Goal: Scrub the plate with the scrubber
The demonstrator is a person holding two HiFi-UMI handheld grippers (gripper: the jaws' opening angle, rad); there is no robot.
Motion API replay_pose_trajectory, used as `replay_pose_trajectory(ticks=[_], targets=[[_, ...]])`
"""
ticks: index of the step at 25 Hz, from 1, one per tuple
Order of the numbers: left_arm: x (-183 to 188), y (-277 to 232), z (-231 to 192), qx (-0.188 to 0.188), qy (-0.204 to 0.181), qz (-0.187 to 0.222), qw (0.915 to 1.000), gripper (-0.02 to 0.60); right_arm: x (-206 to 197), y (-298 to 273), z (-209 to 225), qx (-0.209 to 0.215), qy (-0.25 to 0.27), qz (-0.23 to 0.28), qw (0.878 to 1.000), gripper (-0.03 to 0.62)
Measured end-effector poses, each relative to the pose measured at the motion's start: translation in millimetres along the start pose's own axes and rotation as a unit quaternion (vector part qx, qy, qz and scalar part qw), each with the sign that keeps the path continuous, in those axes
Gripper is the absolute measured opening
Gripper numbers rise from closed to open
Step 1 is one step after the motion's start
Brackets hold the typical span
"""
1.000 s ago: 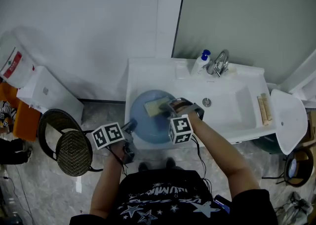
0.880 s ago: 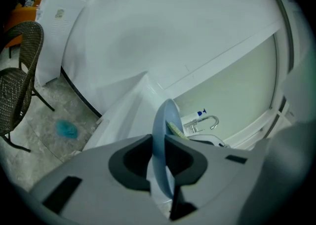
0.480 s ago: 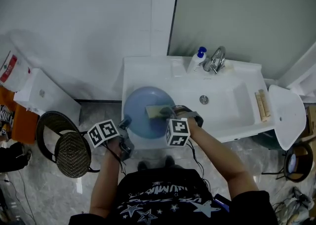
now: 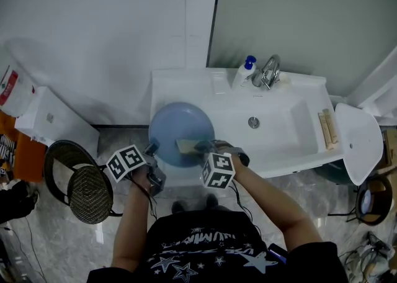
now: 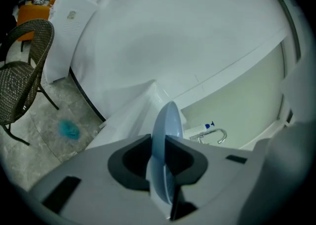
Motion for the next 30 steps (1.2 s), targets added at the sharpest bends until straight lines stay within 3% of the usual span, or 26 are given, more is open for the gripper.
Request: replay_pose_trajectory(ticks=[8,13,18,24,30], targets=[[1,1,-4,0.004,0.006,0.015,0.9999,0.061,18,6,-12,0.035,-0.052,0.035,0.997,0.072],[-2,1,-6,0.009,-0.013,0.019,0.9997,0.061,19,10,-8,0.036,-0.072,0.043,0.996,0.071],[-8,0,-11,0.01,-0.007,0.012,0.9998,0.061,17,17,5,0.009,-0.089,0.055,0.994,0.071],[-15,-3,-12,0.016,-0.026,-0.007,0.9995,0.061,15,28,23,-0.045,-0.105,0.059,0.992,0.071],[-23,-10,-13,0.019,-0.031,-0.024,0.9991,0.061,5,35,32,-0.069,-0.13,0.06,0.987,0.071]])
Point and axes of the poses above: the fingertips, and each gripper's own axes: y backward along the fingers, z to its right, x out of its top, the point moved 7 cm from there along y, backward along the fingers, and after that the axes turned 4 degrees about -x, right-handed, at the moved point
